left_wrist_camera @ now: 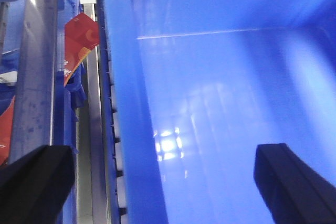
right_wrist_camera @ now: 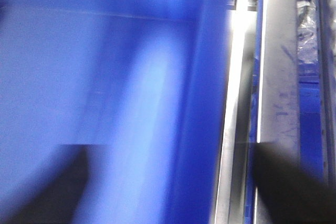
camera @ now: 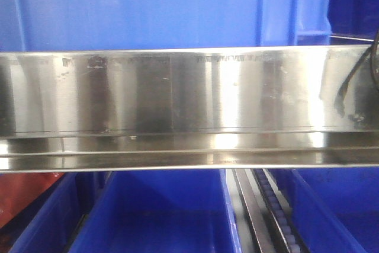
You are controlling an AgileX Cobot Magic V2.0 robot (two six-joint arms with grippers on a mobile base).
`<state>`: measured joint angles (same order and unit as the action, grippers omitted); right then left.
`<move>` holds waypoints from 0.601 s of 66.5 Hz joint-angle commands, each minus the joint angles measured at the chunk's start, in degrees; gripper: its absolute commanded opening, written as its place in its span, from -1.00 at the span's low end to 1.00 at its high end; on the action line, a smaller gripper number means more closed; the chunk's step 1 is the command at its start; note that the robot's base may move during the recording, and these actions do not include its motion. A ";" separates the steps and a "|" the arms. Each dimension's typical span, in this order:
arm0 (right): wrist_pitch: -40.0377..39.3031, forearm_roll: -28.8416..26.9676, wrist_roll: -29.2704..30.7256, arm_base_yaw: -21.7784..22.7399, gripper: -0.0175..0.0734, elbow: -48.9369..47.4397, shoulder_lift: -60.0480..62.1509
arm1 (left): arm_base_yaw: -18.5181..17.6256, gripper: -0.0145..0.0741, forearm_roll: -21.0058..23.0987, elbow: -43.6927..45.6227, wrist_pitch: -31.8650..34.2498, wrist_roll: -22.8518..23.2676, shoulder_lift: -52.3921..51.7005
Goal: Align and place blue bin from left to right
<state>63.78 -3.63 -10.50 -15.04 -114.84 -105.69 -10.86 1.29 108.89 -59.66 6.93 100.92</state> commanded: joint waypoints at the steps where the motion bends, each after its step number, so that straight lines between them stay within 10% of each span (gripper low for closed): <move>1: -0.81 0.32 0.54 0.14 0.64 -0.58 1.34 | -0.13 0.68 0.02 0.41 0.01 -0.29 -1.82; 24: 0.32 3.95 1.75 0.14 0.54 -0.58 10.55 | -0.13 0.65 -6.16 0.41 -5.44 -0.29 -12.42; 40: 1.40 6.35 4.03 0.14 -0.58 1.93 19.70 | -0.13 -0.36 -9.76 -5.33 -3.50 -0.96 -24.42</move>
<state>65.24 0.83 -7.62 -15.04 -114.31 -89.06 -10.86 -6.64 106.43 -65.15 6.24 80.91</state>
